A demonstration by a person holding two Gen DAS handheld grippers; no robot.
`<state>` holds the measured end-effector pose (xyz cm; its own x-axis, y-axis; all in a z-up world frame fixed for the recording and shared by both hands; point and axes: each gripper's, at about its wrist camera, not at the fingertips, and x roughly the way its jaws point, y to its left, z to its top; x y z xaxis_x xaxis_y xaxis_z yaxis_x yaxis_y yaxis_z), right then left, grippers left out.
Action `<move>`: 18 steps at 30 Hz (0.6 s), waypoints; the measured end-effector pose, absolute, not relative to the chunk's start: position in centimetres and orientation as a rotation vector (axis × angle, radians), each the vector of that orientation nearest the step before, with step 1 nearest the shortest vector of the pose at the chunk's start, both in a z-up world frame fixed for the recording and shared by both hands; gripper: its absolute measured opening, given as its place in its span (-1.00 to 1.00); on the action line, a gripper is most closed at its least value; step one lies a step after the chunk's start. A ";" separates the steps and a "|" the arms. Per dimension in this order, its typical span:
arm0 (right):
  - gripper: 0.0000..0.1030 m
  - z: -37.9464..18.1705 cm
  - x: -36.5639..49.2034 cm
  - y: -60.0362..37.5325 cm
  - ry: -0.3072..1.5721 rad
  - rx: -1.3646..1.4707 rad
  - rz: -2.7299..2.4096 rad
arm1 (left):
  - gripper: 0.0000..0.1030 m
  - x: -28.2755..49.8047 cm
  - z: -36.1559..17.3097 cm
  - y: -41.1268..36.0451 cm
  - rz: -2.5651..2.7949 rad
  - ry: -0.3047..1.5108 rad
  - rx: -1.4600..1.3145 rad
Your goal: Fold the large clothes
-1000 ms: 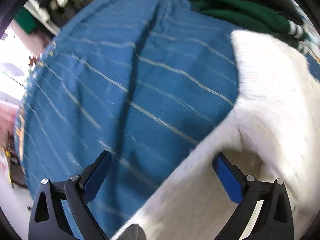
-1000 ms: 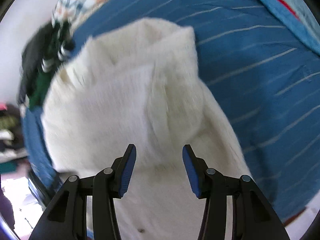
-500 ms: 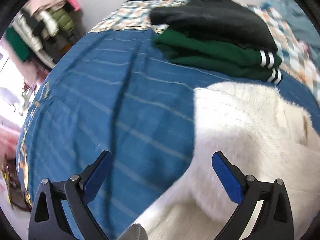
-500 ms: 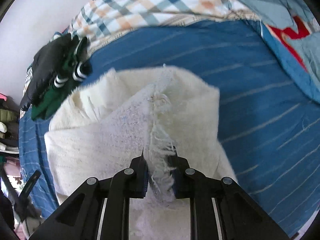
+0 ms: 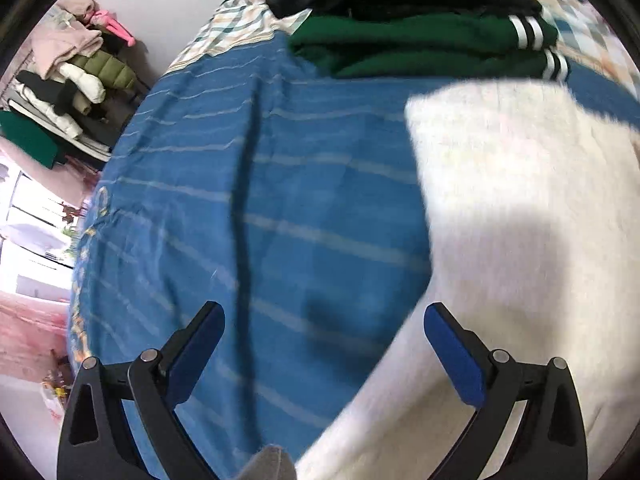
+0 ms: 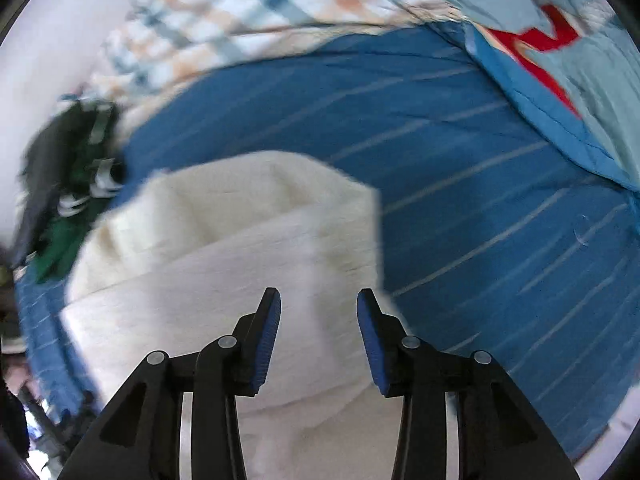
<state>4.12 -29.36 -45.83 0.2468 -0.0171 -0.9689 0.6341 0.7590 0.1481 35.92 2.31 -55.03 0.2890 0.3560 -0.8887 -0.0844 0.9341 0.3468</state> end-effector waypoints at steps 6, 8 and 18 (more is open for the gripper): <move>-0.88 -52.5 5.6 -28.9 1.414 0.571 -0.456 | 1.00 33.8 -60.5 2.5 0.296 1.319 0.264; -0.91 -54.7 6.5 -29.9 1.484 0.551 -0.465 | 1.00 33.9 -60.7 2.4 0.291 1.293 0.233; -0.08 -47.3 2.0 -33.9 1.552 0.486 -0.516 | 1.00 34.5 -59.5 4.0 0.310 1.320 0.122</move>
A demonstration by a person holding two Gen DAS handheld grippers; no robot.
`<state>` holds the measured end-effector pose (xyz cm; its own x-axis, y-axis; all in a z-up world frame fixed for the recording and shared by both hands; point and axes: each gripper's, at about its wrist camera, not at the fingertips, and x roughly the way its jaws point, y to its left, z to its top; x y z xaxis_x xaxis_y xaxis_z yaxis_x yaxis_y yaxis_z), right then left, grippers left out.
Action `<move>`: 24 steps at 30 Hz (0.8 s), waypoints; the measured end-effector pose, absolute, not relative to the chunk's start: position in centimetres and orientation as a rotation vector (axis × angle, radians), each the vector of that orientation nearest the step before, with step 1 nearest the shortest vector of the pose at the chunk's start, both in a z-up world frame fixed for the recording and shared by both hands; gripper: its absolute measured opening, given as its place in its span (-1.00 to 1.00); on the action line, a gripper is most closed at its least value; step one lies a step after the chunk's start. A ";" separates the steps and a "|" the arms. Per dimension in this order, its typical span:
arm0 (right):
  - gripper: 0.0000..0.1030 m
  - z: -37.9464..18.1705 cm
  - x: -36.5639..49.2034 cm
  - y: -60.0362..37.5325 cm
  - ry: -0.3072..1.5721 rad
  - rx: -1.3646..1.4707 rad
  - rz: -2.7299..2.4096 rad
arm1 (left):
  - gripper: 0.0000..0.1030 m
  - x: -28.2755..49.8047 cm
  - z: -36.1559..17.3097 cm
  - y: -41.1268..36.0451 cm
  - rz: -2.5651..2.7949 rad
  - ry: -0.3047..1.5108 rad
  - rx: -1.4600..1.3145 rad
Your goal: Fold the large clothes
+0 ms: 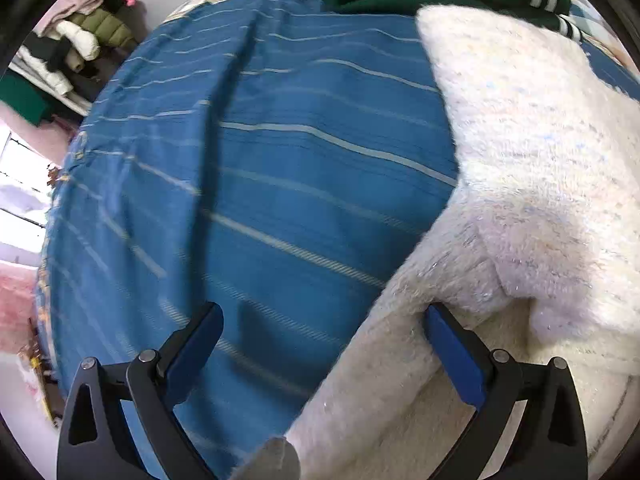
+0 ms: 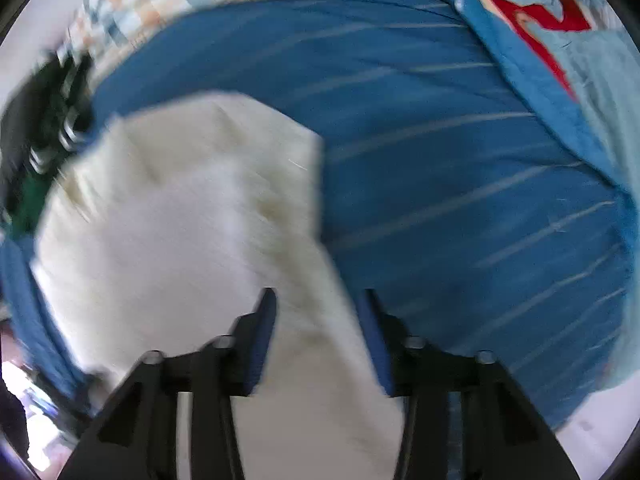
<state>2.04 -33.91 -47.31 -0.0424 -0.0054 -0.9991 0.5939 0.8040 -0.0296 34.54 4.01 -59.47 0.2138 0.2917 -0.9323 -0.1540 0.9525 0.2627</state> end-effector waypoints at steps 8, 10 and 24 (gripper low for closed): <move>-0.86 -53.5 1.6 -34.5 1.575 0.409 -0.372 | 1.00 30.9 -53.8 -0.8 0.397 1.259 0.200; -0.86 -54.7 0.6 -37.2 1.542 0.547 -0.410 | 1.00 29.6 -53.4 -3.2 0.445 1.254 0.237; -0.78 -55.5 -8.2 -38.5 1.735 0.584 -0.040 | 1.00 20.0 -54.5 -15.1 0.627 1.393 0.289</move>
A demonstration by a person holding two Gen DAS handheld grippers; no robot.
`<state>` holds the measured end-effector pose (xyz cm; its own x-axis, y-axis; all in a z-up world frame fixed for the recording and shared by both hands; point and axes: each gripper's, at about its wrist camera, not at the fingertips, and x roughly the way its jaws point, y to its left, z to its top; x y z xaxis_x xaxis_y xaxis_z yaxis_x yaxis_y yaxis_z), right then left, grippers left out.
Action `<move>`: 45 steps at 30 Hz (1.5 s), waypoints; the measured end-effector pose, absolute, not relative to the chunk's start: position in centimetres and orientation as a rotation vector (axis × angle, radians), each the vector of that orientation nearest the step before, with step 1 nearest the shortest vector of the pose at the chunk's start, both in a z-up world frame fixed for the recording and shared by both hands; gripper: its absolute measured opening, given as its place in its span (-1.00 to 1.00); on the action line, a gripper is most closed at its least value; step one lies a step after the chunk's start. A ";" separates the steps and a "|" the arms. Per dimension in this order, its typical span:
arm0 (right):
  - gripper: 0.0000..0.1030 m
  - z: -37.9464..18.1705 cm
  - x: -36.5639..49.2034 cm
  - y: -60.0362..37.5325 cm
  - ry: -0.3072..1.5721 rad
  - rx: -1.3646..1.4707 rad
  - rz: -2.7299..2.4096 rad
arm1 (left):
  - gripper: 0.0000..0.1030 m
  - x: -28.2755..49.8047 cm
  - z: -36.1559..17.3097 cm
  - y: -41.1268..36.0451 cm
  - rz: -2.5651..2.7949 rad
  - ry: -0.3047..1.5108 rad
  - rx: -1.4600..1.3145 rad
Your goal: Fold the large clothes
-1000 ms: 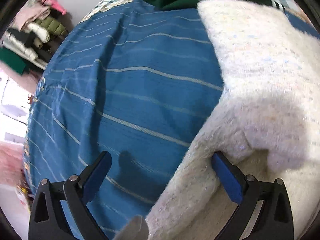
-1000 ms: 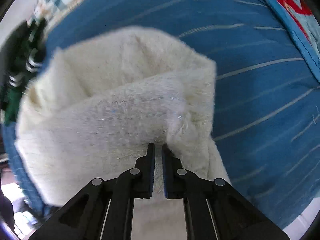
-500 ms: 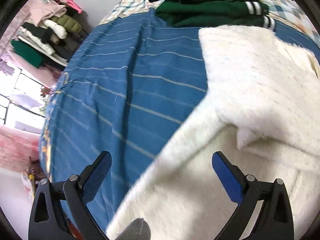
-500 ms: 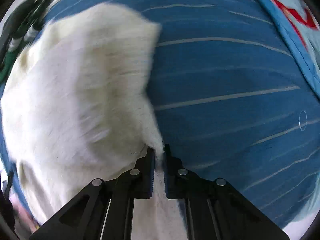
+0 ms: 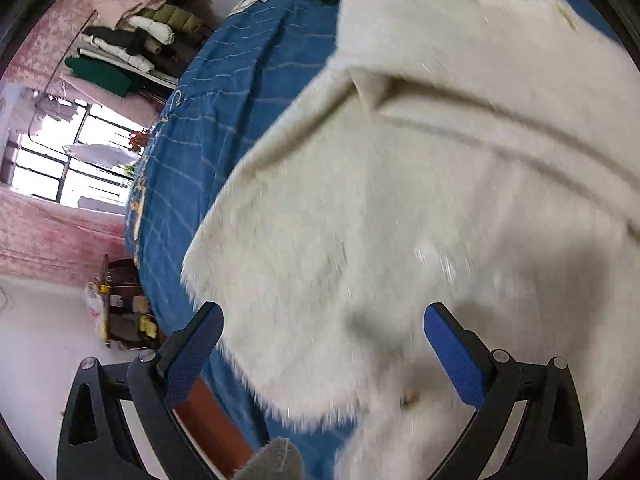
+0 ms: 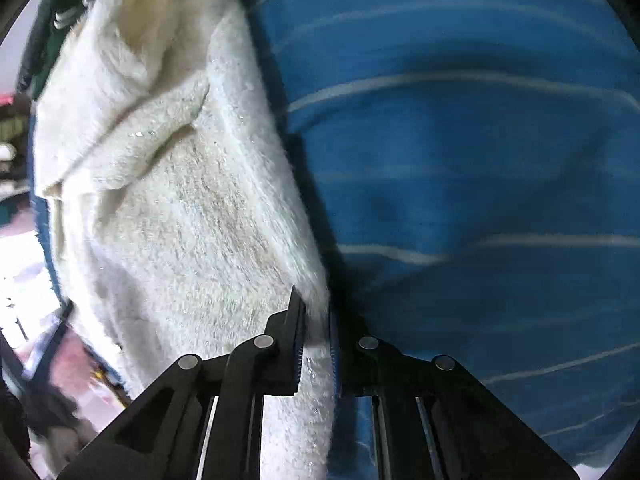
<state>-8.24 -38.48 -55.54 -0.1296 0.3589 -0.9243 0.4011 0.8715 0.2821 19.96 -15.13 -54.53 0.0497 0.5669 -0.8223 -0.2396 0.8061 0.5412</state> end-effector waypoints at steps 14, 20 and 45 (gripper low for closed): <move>0.33 -47.7 -16.2 -47.6 1.700 0.109 -0.238 | 1.00 10.2 -53.4 -34.3 0.394 1.359 0.637; 0.33 -47.6 -19.7 -55.9 1.749 0.207 -0.398 | 1.00 8.7 -58.0 -41.0 0.324 1.316 0.843; 0.80 -50.2 6.3 -54.0 1.378 0.959 0.378 | -0.70 19.0 -52.3 -24.3 0.501 1.286 0.376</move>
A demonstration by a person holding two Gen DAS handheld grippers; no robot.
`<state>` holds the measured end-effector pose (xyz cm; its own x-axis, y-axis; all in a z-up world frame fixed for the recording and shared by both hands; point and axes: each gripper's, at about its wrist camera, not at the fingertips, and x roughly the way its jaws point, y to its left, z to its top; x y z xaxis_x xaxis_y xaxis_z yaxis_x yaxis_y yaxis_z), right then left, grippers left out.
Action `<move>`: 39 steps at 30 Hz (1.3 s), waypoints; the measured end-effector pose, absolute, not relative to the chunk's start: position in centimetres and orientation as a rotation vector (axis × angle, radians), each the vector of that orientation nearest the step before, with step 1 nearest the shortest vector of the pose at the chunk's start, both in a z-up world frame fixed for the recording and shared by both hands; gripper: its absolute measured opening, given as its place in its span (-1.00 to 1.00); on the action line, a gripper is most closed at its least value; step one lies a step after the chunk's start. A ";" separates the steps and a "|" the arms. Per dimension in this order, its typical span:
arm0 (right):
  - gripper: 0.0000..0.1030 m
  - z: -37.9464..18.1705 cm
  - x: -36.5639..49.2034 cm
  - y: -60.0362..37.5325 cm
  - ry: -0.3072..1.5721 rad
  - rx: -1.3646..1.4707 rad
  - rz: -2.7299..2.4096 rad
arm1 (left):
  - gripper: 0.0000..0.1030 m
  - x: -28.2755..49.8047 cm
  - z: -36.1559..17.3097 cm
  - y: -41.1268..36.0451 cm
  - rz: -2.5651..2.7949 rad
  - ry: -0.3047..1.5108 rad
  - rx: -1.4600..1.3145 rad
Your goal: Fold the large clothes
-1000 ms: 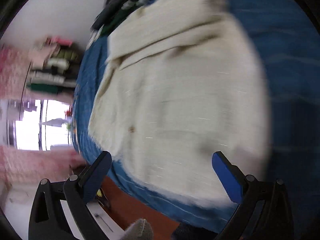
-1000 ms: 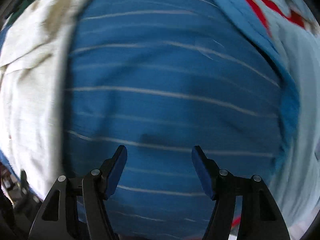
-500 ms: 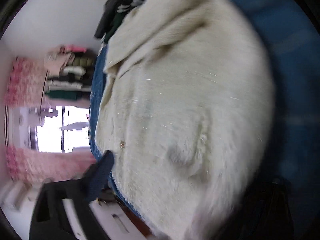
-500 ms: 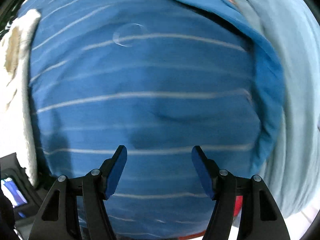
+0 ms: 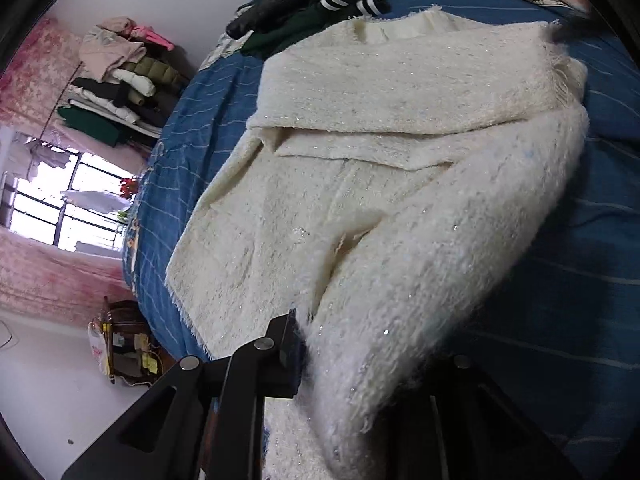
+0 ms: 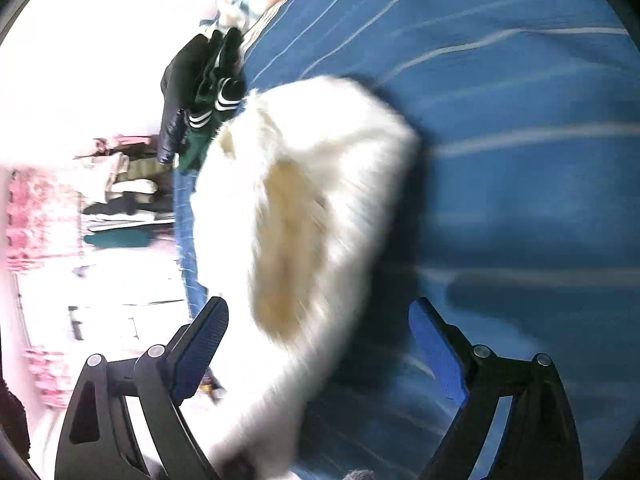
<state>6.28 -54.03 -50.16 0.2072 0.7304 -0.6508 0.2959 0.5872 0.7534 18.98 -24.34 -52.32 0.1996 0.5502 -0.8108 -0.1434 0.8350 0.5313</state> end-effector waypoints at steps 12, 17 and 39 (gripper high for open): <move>-0.50 -44.4 6.8 -45.7 1.462 0.916 0.221 | -0.67 18.4 -49.0 -18.7 0.267 1.353 0.074; -0.50 -37.5 9.7 -37.5 1.463 0.764 0.215 | -0.67 19.2 -45.6 -11.0 0.275 1.303 -0.059; 0.50 -40.1 21.7 -13.6 1.488 0.667 0.383 | 0.35 15.7 -52.4 17.6 0.572 1.252 -0.632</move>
<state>21.72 -13.62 -40.15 0.0706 0.6179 -0.7831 0.1632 0.7673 0.6202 15.68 17.57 -52.42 0.2205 0.0514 -0.9740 -0.7022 0.7014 -0.1219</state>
